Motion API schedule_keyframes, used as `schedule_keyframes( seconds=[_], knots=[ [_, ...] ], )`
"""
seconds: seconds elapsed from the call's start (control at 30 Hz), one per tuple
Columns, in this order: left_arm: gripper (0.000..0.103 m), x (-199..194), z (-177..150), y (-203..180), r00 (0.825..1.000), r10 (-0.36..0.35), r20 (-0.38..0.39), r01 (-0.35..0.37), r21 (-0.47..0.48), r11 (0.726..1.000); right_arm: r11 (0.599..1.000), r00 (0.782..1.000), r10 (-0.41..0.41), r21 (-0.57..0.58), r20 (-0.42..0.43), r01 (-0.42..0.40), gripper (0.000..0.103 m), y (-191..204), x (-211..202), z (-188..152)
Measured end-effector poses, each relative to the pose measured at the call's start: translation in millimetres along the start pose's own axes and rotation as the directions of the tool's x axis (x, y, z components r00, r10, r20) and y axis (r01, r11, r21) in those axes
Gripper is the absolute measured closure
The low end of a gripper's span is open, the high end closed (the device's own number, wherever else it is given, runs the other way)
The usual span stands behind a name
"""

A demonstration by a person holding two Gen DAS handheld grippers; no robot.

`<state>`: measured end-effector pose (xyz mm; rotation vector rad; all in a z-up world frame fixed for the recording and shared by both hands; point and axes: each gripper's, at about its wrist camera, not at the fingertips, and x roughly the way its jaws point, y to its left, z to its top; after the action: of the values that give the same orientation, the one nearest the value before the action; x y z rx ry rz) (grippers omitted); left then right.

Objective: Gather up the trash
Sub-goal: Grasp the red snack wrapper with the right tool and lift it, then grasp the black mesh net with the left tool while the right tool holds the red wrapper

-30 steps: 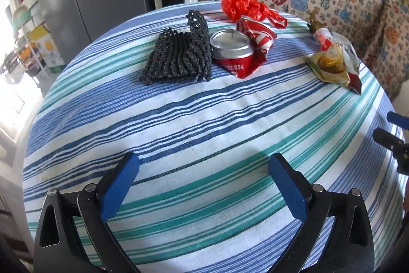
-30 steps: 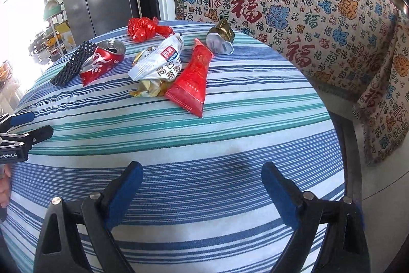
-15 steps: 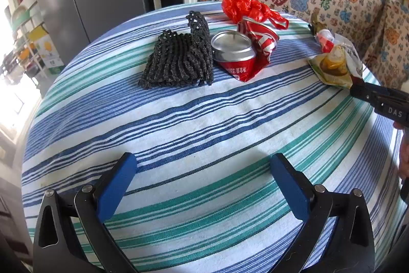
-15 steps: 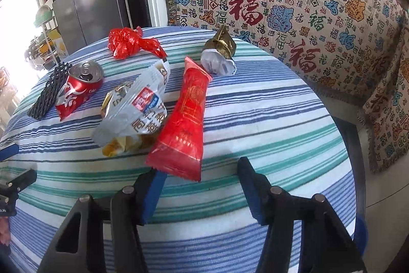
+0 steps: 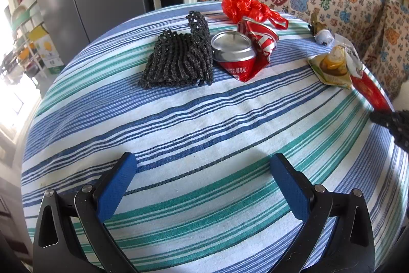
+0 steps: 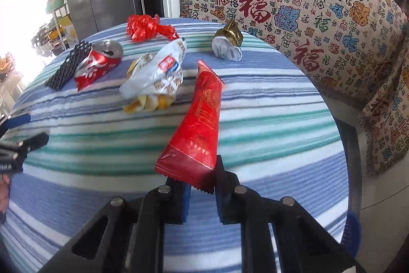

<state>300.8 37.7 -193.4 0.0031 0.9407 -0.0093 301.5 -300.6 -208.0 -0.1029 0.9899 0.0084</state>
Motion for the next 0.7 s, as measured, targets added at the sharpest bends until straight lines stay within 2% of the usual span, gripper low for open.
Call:
schedule_keyframes(
  seconds=[0.13, 0.23, 0.3, 0.37, 0.4, 0.6, 0.7],
  knots=[
    [0.0, -2, -1, 0, 1.0, -0.002, 0.0, 0.002, 0.0, 1.0, 0.998, 1.0, -0.009, -0.059, -0.007, 0.009, 0.087, 5, -22, -28],
    [0.0, -2, -1, 0, 1.0, -0.005, 0.0, 0.005, 0.002, 1.0, 0.995, 0.999, -0.028, -0.091, 0.016, 0.03, 0.08, 10, -30, -40],
    [0.0, -2, -2, 0, 1.0, -0.011, -0.001, 0.011, 0.004, 1.0, 0.994, 0.998, -0.052, -0.094, 0.032, 0.054, 0.066, 11, -32, -43],
    [0.0, -3, -2, 0, 1.0, -0.022, -0.003, 0.022, 0.008, 1.0, 0.996, 0.999, -0.039, -0.084, 0.03, 0.041, 0.039, 10, -32, -44],
    [0.0, -4, -3, 1, 1.0, -0.029, -0.003, 0.029, 0.007, 1.0, 0.997, 0.999, -0.025, -0.075, 0.025, 0.027, 0.036, 9, -31, -44],
    [0.0, -6, -3, 8, 0.996, -0.09, 0.014, 0.09, -0.02, 0.996, 0.999, 0.999, 0.035, -0.026, 0.008, -0.035, 0.036, 13, -25, -40],
    [0.0, -3, -1, 7, 0.996, -0.085, 0.003, 0.085, 0.006, 0.996, 0.998, 0.998, 0.067, 0.007, -0.014, -0.067, 0.033, 12, -23, -38]
  ],
)
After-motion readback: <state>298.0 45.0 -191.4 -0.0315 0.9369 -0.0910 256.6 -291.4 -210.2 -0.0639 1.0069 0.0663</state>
